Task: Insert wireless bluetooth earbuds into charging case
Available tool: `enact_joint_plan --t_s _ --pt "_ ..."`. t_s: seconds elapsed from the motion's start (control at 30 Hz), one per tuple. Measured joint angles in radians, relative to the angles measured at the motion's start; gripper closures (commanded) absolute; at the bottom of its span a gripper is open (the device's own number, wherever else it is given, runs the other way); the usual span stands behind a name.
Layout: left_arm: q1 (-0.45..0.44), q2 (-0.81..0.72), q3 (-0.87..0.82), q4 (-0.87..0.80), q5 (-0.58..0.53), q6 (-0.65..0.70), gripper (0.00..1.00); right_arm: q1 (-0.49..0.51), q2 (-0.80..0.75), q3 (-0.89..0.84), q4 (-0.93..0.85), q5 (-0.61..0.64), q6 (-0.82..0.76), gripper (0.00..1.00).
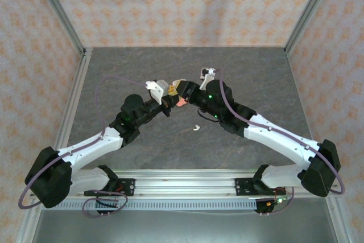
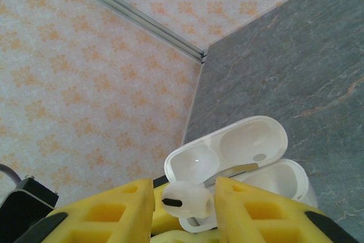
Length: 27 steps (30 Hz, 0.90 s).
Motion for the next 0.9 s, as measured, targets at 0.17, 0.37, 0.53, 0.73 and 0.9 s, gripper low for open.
enact_joint_plan --t_s 0.17,0.37,0.53,0.73,0.9 --pt "0.0 -0.01 0.0 -0.007 0.0 0.0 1.0 0.004 -0.011 0.01 -0.039 0.011 -0.011 0.64" --pt "0.0 -0.038 0.0 -0.008 0.0 0.0 1.0 0.008 -0.017 0.06 -0.118 0.016 -0.039 0.61" --pt "0.0 -0.074 -0.001 -0.006 0.0 0.0 1.0 0.008 -0.023 0.106 -0.211 0.027 -0.078 0.56" --pt "0.0 -0.135 -0.029 -0.011 0.0 0.001 1.0 0.008 -0.023 0.177 -0.314 0.024 -0.144 0.58" --pt "0.0 -0.168 -0.054 -0.019 0.0 0.007 1.0 0.008 -0.023 0.202 -0.347 -0.034 -0.184 0.64"
